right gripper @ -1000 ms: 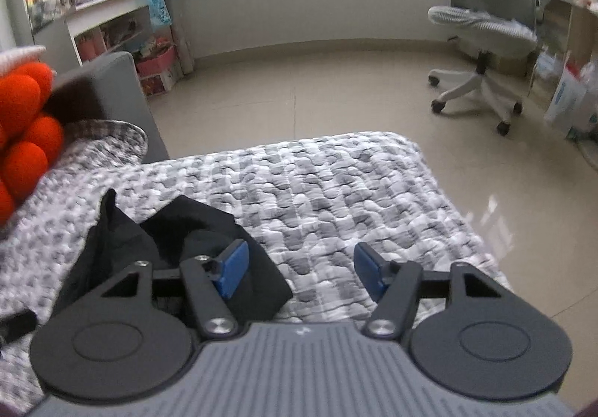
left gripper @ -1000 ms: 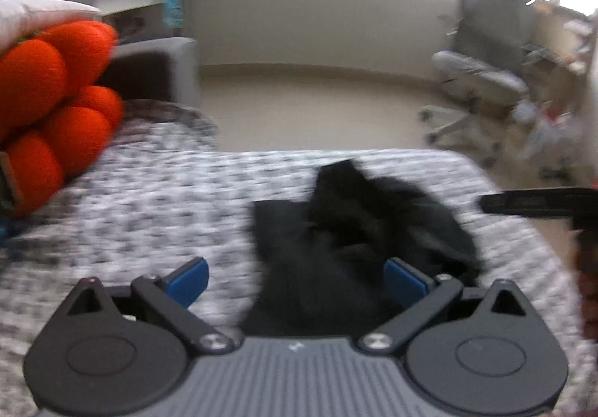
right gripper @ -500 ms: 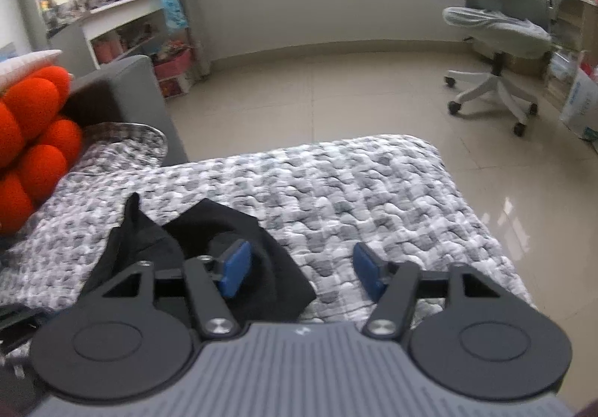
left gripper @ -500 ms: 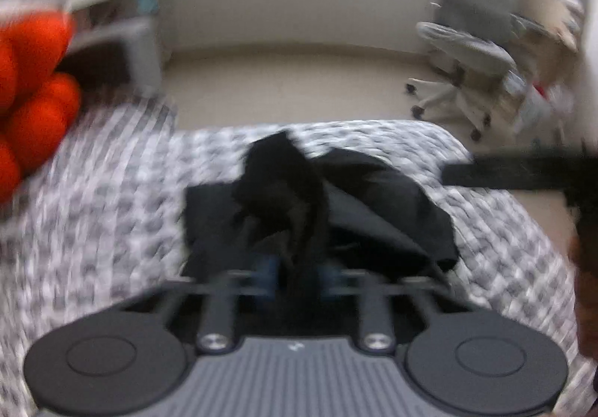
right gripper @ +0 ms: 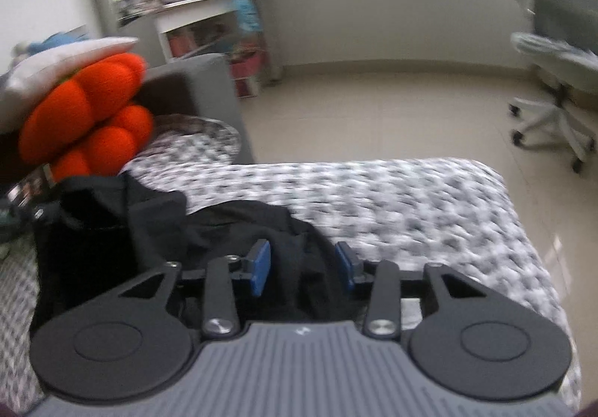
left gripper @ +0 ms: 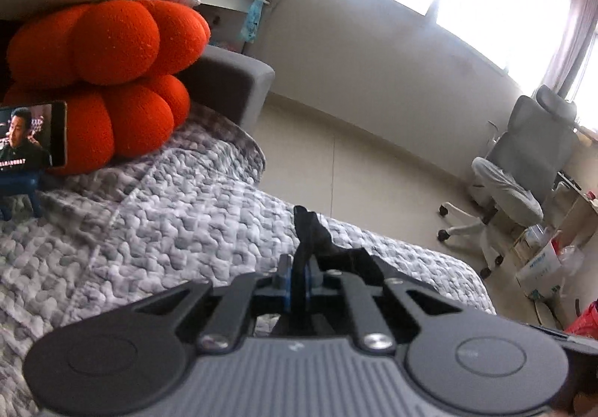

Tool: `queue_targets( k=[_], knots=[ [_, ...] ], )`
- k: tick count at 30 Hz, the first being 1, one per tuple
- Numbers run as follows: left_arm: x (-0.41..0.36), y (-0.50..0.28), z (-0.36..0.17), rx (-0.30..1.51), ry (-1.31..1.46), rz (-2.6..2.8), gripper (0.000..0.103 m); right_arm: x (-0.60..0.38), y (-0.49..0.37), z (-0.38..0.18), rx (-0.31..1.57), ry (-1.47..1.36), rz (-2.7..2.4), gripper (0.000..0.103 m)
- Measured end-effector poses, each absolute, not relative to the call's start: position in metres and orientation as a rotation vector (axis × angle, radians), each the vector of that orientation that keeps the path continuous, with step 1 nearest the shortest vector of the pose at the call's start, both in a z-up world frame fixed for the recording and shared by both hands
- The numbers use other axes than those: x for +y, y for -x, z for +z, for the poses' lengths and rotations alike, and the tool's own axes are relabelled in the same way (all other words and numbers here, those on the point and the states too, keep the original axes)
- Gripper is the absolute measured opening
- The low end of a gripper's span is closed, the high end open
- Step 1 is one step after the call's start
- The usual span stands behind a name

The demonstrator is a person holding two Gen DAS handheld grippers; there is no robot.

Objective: Fold clothes
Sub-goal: 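Lift the black garment high with both grippers and shake it out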

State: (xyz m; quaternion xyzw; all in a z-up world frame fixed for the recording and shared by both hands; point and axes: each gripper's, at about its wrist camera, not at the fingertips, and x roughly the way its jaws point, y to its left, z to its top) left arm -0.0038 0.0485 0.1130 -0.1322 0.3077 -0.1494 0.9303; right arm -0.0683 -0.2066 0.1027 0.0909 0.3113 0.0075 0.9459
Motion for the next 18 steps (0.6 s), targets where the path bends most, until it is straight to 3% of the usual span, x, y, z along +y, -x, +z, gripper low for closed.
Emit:
queue_targets(
  k=[2,6,8,9,10,11,14,18],
  knots=[
    [0.05,0.005,0.115,0.619,0.274,-0.336,0.006,-0.193,0.068,0.103,0.624,-0.148,0.09,0.046],
    [0.053,0.015,0.122,0.552,0.284,-0.431,0.006,-0.159,0.067,0.101,0.607,-0.026,0.239,0.061],
    [0.053,0.015,0.122,0.544,0.272,-0.443,0.006,-0.141,0.063,0.095,0.616,0.058,0.307,0.061],
    [0.054,0.014,0.121,0.548,0.264,-0.439,0.006,-0.134,0.061,0.092,0.63,0.095,0.319,0.053],
    [0.055,0.012,0.118,0.566,0.26,-0.425,0.006,-0.13,0.056,0.088,0.654,0.121,0.319,0.024],
    [0.057,0.009,0.115,0.588,0.26,-0.412,0.006,-0.128,0.05,0.083,0.689,0.132,0.296,0.005],
    [0.064,0.004,0.105,0.637,0.251,-0.383,0.006,-0.144,0.039,0.08,0.714,0.123,0.174,0.001],
    [0.071,0.005,0.106,0.632,0.25,-0.39,0.006,-0.182,0.048,0.103,0.603,0.035,0.027,0.001]
  ],
)
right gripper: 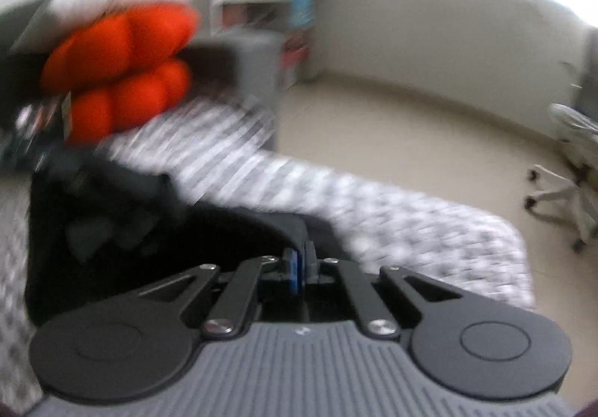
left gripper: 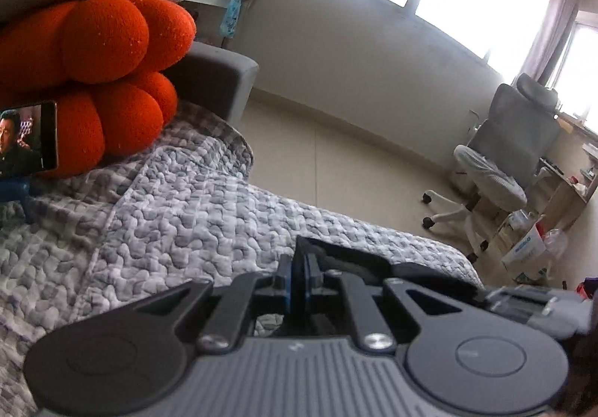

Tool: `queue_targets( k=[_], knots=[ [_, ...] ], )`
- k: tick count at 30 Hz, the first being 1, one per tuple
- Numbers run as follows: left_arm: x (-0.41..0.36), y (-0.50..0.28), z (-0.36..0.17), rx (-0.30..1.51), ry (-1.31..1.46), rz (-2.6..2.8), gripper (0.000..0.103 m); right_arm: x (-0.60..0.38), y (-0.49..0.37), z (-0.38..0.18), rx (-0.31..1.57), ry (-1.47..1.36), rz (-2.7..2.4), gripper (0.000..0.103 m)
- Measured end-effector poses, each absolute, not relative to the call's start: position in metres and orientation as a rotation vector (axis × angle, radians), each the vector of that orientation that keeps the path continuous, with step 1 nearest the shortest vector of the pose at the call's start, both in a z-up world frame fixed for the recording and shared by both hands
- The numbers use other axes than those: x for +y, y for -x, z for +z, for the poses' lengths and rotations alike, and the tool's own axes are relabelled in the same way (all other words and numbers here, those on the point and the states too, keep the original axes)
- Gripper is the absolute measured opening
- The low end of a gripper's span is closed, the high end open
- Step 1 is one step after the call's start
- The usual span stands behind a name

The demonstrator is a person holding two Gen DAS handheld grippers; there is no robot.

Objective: Fold clothes
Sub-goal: 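Lift the black garment high with both grippers and shake it out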

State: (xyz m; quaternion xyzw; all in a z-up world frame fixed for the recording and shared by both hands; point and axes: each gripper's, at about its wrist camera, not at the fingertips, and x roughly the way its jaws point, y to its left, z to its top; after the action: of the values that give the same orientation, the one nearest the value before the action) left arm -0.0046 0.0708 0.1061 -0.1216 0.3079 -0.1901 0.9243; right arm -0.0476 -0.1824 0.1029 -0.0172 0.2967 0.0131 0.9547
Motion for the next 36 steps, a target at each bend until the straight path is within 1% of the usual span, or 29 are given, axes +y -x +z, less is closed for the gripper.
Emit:
queue_targets(
  k=[5,10,12,13,14,16,18,19,20,22,24,25,26,27,28,29,30,31,33,36],
  knots=[
    [0.07,0.005,0.107,0.629,0.23,-0.4,0.007,-0.199,0.074,0.132,0.387,0.059,-0.218,0.001],
    [0.063,0.012,0.109,0.6,0.185,-0.441,0.009,-0.217,0.099,0.156,0.196,-0.046,-0.359,0.001],
    [0.059,0.014,0.105,0.614,0.157,-0.463,0.023,-0.222,0.098,0.156,0.178,-0.063,-0.404,0.001],
    [0.057,0.014,0.103,0.628,0.142,-0.476,0.047,-0.225,0.097,0.156,0.17,-0.071,-0.426,0.001],
    [0.054,0.016,0.102,0.635,0.123,-0.493,0.061,-0.229,0.094,0.153,0.183,-0.08,-0.431,0.001],
    [0.049,0.022,0.1,0.636,0.079,-0.537,0.067,-0.237,0.089,0.149,0.205,-0.093,-0.445,0.001],
    [0.044,0.029,0.1,0.628,0.033,-0.585,0.077,-0.244,0.092,0.15,0.203,-0.122,-0.461,0.001],
    [0.042,0.032,0.099,0.622,0.01,-0.606,0.086,-0.247,0.093,0.15,0.202,-0.137,-0.469,0.001],
    [0.039,0.036,0.098,0.617,-0.016,-0.622,0.092,-0.25,0.095,0.15,0.201,-0.151,-0.476,0.001],
    [0.031,0.042,0.095,0.612,-0.084,-0.632,0.096,-0.254,0.097,0.15,0.199,-0.174,-0.485,0.001],
    [0.023,0.041,0.088,0.631,-0.147,-0.627,0.096,-0.254,0.097,0.15,0.198,-0.189,-0.486,0.001],
    [0.02,0.04,0.085,0.646,-0.172,-0.626,0.096,-0.253,0.099,0.15,0.2,-0.19,-0.484,0.001],
    [0.017,0.038,0.081,0.668,-0.189,-0.631,0.091,-0.252,0.101,0.151,0.201,-0.191,-0.483,0.001],
    [0.014,0.036,0.077,0.69,-0.206,-0.634,0.085,-0.252,0.101,0.15,0.201,-0.191,-0.482,0.001],
    [0.011,0.033,0.073,0.716,-0.224,-0.623,0.062,-0.251,0.102,0.15,0.201,-0.191,-0.481,0.001],
    [0.009,0.028,0.068,0.747,-0.24,-0.593,0.035,-0.252,0.103,0.151,0.198,-0.192,-0.481,0.001],
    [0.008,0.023,0.065,0.776,-0.245,-0.555,0.023,-0.252,0.104,0.152,0.196,-0.194,-0.481,0.001],
    [0.011,0.02,0.063,0.792,-0.238,-0.523,0.004,-0.253,0.105,0.152,0.193,-0.196,-0.48,0.001],
    [0.021,0.015,0.068,0.787,-0.2,-0.479,0.003,-0.252,0.107,0.154,0.182,-0.189,-0.481,0.001],
    [0.04,0.018,0.089,0.724,-0.108,-0.459,0.003,-0.253,0.112,0.156,0.156,-0.185,-0.49,0.001]
  ],
)
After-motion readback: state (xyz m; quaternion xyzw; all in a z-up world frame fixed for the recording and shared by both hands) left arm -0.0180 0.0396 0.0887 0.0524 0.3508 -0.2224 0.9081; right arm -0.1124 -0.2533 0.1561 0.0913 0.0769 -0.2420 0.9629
